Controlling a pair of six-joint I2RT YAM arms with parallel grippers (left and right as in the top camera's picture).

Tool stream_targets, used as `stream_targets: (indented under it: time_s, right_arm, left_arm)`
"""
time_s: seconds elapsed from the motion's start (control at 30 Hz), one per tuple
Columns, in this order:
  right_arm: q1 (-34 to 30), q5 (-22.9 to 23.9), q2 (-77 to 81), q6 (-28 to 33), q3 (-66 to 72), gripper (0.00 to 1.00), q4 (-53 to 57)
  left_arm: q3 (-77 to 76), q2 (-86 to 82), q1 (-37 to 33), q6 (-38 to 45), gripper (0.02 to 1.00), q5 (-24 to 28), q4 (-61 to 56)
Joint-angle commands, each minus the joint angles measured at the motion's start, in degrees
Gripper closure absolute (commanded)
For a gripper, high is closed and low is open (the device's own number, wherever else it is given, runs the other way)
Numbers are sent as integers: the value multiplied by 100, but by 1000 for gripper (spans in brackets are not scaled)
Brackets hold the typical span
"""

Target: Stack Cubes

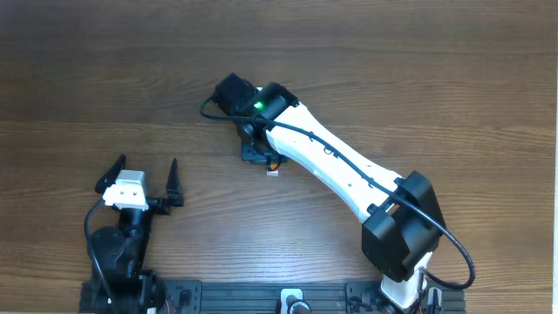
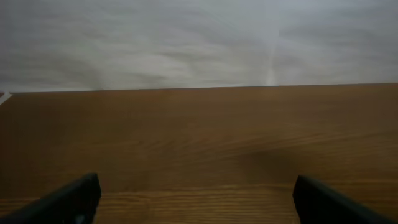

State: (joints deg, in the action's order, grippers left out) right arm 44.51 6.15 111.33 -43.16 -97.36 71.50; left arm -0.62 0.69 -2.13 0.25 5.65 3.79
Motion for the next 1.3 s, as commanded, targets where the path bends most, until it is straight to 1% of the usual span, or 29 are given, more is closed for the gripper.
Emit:
stream_targets:
  time_s: [0.03, 0.4, 0.5, 0.53, 0.57, 0.63, 0.67, 0.73, 0.83, 0.87, 0.9, 0.97, 1.0, 1.07, 1.17, 1.3]
  right_arm:
    - [-59, 35, 74, -98, -114, 991, -22]
    - [-103, 33, 197, -118, -114, 987, -57]
    - [-103, 33, 197, -118, -114, 967, -57]
    - [-103, 33, 197, -118, -114, 939, -57]
    - [-103, 31, 197, -118, -114, 833, -52]
    - [-103, 31, 197, -118, -114, 682, -55]
    - [-103, 31, 197, -118, -114, 586, -55]
    - [-103, 31, 197, -120, -114, 465, -55]
    - [-103, 31, 197, -120, -114, 364, -57]
    - [-103, 31, 197, -118, -114, 286, -57]
    - [-109, 33, 197, -118, -116, 156, -61]
    - [-142, 33, 195, -118, -116, 36, -68]
    - [-179, 33, 195, -116, -116, 9, -85]
    - [-280, 33, 192, -35, -122, 7, -144]
    - [-531, 35, 192, 280, -168, 9, -240]
    - [-1051, 35, 192, 859, -387, 9, -247]
  left_arm:
    - [31, -33, -39, 85, 18, 52, 2]
    - [31, -33, -39, 83, 18, 55, 4]
    - [31, -33, -39, 85, 20, 52, 2]
    - [31, -33, -39, 85, 18, 52, 4]
    - [31, -33, -39, 85, 18, 55, 2]
    - [31, -33, -39, 83, 18, 52, 4]
    - [31, -33, -39, 83, 18, 52, 4]
    - [31, -31, -39, 85, 18, 52, 4]
    - [31, -33, -39, 85, 18, 52, 4]
    - [31, -33, -39, 85, 20, 52, 2]
    - [31, -31, -39, 85, 18, 52, 4]
    - [31, -33, -39, 85, 18, 55, 2]
    - [31, -33, -39, 85, 18, 52, 2]
    - [31, -33, -39, 83, 18, 52, 2]
    - [31, -31, -39, 83, 18, 52, 4]
    - [31, -33, -39, 83, 18, 52, 2]
